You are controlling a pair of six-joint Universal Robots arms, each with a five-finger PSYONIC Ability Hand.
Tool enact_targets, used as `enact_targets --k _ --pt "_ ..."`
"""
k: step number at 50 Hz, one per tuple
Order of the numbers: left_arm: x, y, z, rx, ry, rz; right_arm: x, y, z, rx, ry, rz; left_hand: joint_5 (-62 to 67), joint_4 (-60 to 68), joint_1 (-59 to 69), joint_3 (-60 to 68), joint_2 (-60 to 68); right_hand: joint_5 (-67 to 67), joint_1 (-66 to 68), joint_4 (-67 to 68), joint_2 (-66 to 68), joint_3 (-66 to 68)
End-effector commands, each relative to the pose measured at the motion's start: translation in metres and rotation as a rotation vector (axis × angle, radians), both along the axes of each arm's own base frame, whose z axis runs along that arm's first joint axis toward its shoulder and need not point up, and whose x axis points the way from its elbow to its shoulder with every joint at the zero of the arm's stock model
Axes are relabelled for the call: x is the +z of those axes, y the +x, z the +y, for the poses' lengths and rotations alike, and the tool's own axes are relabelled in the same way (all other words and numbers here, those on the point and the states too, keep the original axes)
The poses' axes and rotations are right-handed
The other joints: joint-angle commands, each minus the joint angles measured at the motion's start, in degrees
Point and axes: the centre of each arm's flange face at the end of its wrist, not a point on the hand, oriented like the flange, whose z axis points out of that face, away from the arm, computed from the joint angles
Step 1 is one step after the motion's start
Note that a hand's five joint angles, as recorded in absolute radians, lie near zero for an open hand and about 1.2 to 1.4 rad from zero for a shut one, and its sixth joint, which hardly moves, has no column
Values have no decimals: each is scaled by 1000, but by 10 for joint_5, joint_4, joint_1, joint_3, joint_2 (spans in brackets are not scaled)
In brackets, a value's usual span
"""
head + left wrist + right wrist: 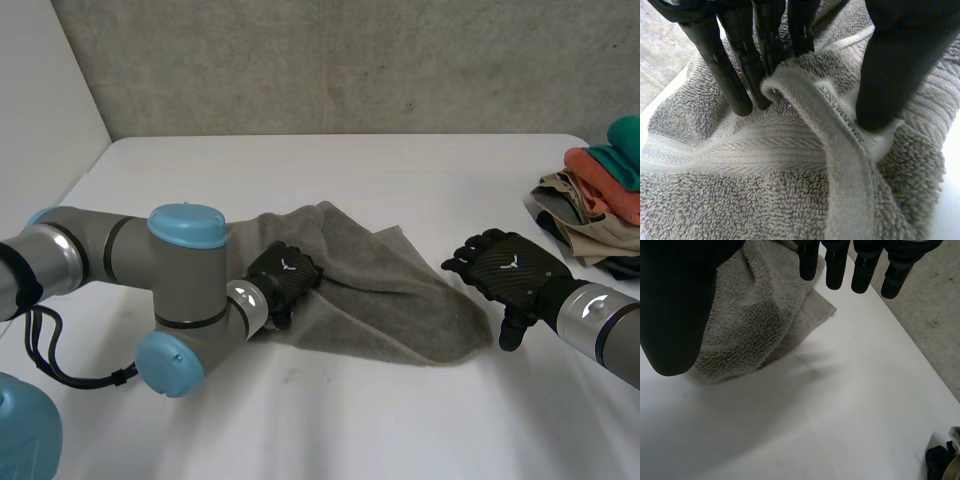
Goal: Fold the laundry.
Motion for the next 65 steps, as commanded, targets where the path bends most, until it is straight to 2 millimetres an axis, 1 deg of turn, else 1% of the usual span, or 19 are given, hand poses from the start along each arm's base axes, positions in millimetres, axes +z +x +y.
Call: enact_targets --k 1,5,6,9,11,14,19,22,28,32,34,39,40,49,53,56,58,60,65 --pt "7 -1 1 5 -29 -22 2 -2 -5 -17 -22 2 346 342 362 344 343 -5 -12 0 -4 -2" --pt "47 -7 7 31 -131 29 4 -5 -9 -36 -36 7 346 342 362 344 343 -7 -14 -2 -6 -3" --pt "65 -9 10 41 -180 63 4 -5 -9 -39 -38 8 346 342 362 344 343 -9 -15 -4 -8 -5" --pt "92 -8 14 52 -260 142 4 -5 -9 -39 -38 8 346 342 362 344 343 -12 -19 -7 -11 -8" --pt "108 -6 18 55 -312 197 3 -5 -9 -40 -37 9 346 342 362 344 343 -14 -20 -9 -13 -10" --pt "116 -4 21 56 -344 224 3 -5 -8 -38 -33 9 346 342 362 344 343 -14 -20 -9 -13 -10" --pt "106 -2 23 56 -330 207 2 -5 -7 -37 -27 9 266 262 281 263 262 -14 -20 -9 -13 -10" --pt "96 0 22 61 -306 184 1 -5 -6 -36 -26 8 269 265 284 266 265 -16 -22 -10 -15 -12" --pt "66 2 19 65 -222 115 1 -5 -7 -37 -23 9 256 252 271 253 252 -19 -25 -14 -18 -15" --pt "55 1 20 60 -197 94 -1 -5 -7 -37 -17 9 130 126 145 127 126 -19 -25 -14 -18 -15" --pt "51 1 20 59 -184 86 -3 -5 -7 -37 -12 10 111 107 126 108 107 -19 -25 -14 -18 -15" --pt "45 1 20 60 -170 74 -3 -6 -8 -39 -13 10 208 204 224 206 205 -21 -27 -15 -20 -17" --pt "46 1 21 58 -171 75 -3 -6 -8 -39 -13 10 345 341 360 342 341 -22 -29 -17 -21 -18" --pt "60 2 22 69 -195 94 0 -6 -11 -44 -25 11 346 342 362 344 343 -26 -33 -21 -25 -23" --pt "85 4 25 78 -238 125 6 -9 -17 -51 -40 12 346 342 362 344 343 -26 -33 -21 -25 -23" --pt "123 10 31 108 -313 184 10 -14 -17 -56 -5 21 346 342 362 344 343 -26 -33 -21 -25 -23" --pt "139 12 33 118 -344 212 12 -15 -16 -57 23 18 346 342 362 344 343 -26 -33 -21 -25 -23" --pt "161 17 38 128 -387 252 15 -16 -18 -61 57 6 346 342 362 344 343 -26 -33 -21 -25 -23" --pt "207 27 53 136 -447 378 -3 -10 -24 -97 183 -86 346 342 362 344 343 -26 -33 -21 -25 -23"
